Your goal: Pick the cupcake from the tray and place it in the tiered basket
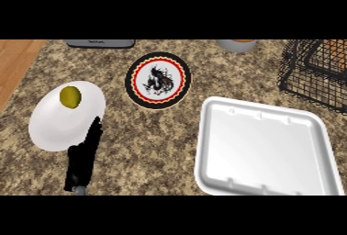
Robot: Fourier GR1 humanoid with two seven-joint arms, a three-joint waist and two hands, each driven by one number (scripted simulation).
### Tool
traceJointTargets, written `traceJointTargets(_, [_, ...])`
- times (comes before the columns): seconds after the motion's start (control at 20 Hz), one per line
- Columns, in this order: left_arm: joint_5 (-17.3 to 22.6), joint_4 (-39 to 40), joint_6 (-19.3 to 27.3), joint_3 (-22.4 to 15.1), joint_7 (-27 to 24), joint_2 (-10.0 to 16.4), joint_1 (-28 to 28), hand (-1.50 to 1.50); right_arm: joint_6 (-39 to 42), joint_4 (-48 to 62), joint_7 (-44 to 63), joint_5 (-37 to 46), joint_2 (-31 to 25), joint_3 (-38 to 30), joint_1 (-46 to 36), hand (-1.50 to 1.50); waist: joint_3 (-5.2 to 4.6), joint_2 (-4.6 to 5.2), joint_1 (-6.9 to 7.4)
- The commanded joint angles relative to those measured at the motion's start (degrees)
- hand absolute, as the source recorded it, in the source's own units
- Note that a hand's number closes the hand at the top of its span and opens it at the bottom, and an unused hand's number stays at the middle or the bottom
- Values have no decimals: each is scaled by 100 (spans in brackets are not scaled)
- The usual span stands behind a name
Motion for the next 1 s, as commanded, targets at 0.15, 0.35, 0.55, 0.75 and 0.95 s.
traceJointTargets(0.15, [-184, 380, 160, -5, -132, -225, -290, 0, -391, 948, -147, 504, 487, 716, -1069, 150, 1, 23, 9])
traceJointTargets(0.35, [-155, 23, 52, -24, -77, -101, 63, 0, -713, 1554, -884, 815, 517, 868, -1063, 150, 8, 26, 27])
traceJointTargets(0.55, [-67, 32, -136, 15, -182, -45, 178, 0, -939, 1939, -686, 1098, 812, 1097, -1545, 150, 6, 34, 51])
traceJointTargets(0.75, [-77, 143, -101, 30, -30, -144, -92, 0, -1539, 2389, -605, 1406, 1058, 1216, -1692, 150, 9, 59, 102])
traceJointTargets(0.95, [-74, 285, -167, 99, -71, -115, -258, 0, -1692, 2845, -564, 1414, 1244, 1131, -1921, 150, 12, 82, 120])
